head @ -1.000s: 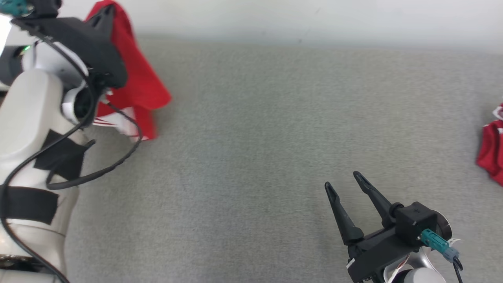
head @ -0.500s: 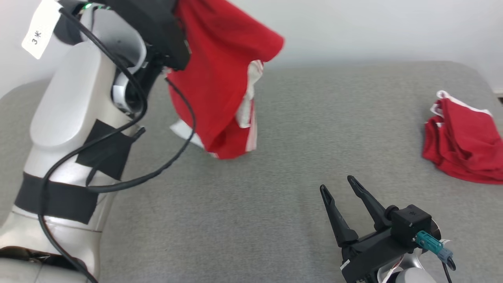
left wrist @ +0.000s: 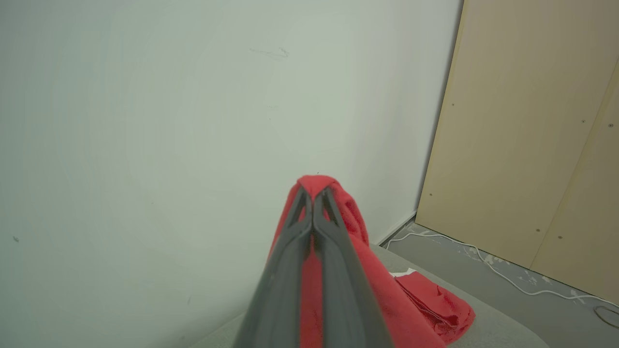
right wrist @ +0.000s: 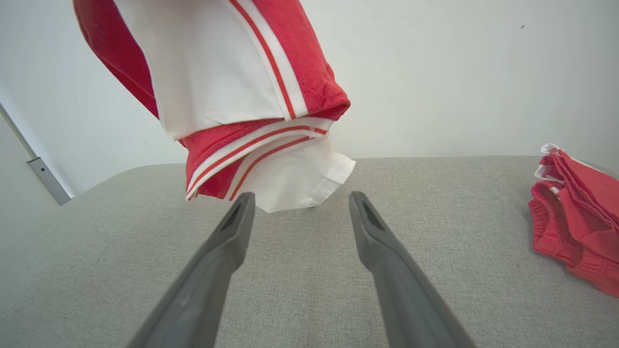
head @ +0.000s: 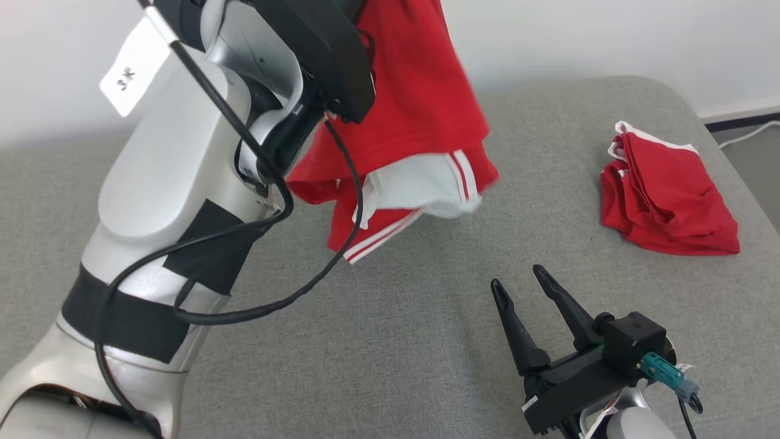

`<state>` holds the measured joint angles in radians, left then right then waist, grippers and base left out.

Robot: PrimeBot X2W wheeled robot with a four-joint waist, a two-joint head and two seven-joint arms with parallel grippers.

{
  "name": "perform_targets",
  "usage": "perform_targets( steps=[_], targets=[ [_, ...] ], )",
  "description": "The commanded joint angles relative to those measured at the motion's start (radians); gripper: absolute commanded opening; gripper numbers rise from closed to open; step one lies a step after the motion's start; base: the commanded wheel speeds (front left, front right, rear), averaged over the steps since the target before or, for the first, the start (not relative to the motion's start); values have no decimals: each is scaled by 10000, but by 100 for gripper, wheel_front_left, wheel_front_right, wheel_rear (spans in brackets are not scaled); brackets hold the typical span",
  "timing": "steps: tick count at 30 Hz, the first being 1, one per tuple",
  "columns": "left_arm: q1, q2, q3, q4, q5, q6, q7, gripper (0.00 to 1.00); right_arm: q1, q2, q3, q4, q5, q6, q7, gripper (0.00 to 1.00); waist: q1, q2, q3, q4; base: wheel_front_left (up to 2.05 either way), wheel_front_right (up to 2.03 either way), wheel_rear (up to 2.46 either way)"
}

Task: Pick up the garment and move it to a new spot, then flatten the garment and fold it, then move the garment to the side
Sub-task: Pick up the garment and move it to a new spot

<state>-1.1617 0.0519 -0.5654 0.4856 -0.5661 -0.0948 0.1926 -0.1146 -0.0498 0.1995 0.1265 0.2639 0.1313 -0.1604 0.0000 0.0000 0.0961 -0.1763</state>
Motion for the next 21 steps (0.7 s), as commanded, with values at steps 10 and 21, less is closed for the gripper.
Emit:
perform_targets(
  steps=[10, 21],
  targets=[
    [1206, 406, -380, 1412, -31, 105, 129, 0, -436, -23, -33, 127, 104, -12, -265, 100, 0, 0, 585, -273, 0, 0, 0],
    [1949, 713, -650, 3746, 164, 160, -525, 100, -598, -23, 146, 333, 144, -12, -402, 100, 0, 0, 747, -628, 0, 0, 0]
  ],
)
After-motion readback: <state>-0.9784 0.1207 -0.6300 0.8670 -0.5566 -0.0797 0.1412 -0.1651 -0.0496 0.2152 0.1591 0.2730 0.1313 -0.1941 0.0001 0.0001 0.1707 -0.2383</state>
